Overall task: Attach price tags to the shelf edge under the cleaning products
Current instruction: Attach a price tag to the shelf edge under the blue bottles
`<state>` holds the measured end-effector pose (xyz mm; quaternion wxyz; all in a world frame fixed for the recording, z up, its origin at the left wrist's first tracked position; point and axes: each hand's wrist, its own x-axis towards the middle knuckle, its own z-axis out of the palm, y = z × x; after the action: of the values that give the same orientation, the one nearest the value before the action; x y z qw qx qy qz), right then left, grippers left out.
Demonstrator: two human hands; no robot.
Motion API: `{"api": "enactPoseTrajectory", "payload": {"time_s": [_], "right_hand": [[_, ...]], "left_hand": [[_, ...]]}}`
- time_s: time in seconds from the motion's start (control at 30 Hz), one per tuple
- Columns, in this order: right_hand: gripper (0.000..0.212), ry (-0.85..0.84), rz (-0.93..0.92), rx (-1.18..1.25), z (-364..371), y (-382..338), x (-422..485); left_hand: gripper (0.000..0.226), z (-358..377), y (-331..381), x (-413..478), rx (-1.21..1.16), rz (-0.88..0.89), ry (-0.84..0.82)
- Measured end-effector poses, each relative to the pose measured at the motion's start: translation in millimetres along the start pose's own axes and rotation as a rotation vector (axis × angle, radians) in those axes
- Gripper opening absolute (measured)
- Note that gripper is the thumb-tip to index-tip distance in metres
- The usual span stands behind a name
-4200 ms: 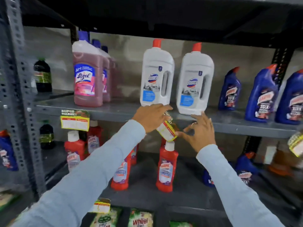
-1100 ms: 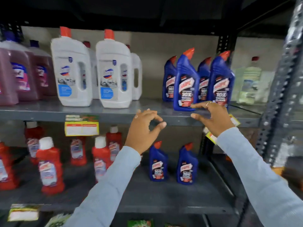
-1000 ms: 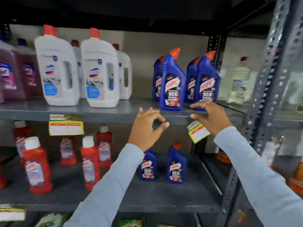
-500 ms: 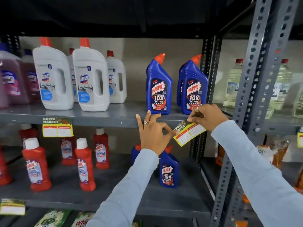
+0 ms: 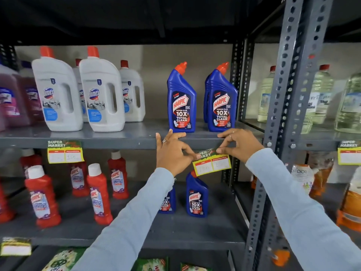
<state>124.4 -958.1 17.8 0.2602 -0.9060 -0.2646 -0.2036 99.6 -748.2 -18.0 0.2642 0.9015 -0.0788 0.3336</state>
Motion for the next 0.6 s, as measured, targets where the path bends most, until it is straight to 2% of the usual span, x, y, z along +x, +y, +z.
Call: {"api": "enactPoseTrajectory", "payload": {"time_s": [0.13, 0.27, 0.43, 0.6], "right_hand": [[0.021, 0.076, 0.01, -0.019, 9, 3, -6], [0.024, 0.074, 0.012, -0.052, 9, 4, -5], [0.022, 0.097, 0.002, -0.063, 13, 4, -10], [0.013, 0.135, 0.007, 0.025, 12, 4, -8]], "left_hand": [[0.024, 2, -2, -2, 0.072, 0.018, -0.001], [0.028, 8, -1, -2, 0.131, 0.036, 0.031], [0.027, 4, 3, -1, 0.09, 0.027, 0.047], [0.027, -6, 9, 10, 0.019, 0.002, -0.034]]}}
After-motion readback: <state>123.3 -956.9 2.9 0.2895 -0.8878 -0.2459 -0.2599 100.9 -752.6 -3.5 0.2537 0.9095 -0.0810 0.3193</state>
